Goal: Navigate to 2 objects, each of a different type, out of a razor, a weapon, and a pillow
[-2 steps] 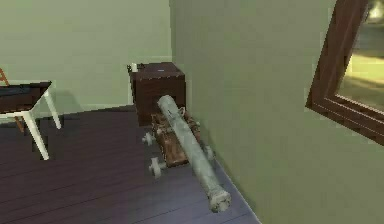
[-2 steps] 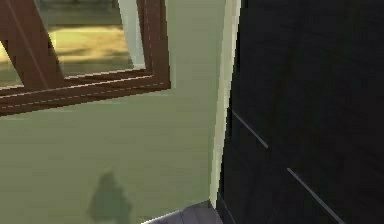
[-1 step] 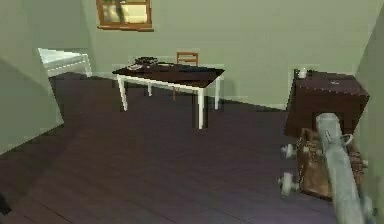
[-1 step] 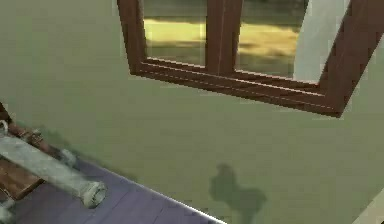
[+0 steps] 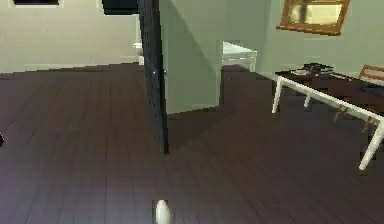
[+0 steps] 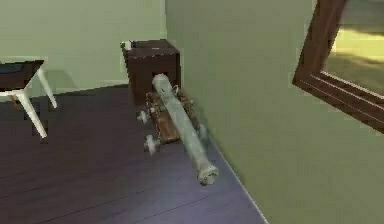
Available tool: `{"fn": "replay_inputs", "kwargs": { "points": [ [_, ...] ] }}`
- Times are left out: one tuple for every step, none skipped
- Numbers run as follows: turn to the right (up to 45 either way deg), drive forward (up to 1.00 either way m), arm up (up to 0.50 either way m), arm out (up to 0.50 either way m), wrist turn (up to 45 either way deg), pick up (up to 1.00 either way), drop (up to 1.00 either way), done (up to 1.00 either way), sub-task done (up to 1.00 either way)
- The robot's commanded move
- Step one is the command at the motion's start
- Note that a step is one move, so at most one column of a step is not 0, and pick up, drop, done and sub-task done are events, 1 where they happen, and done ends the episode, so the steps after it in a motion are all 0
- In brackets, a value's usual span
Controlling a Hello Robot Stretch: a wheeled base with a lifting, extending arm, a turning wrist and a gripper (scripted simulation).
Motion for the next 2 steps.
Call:
{"fn": "replay_inputs", "kwargs": {
  "points": [
    [-45.0, 0.00, 0.00, 0.00, 0.0, 0.00, 0.00, 0.00, 0.00],
    [-6.0, 0.00, 0.00, 0.00, 0.0, 0.00, 0.00, 0.00, 0.00]
  ]
}}
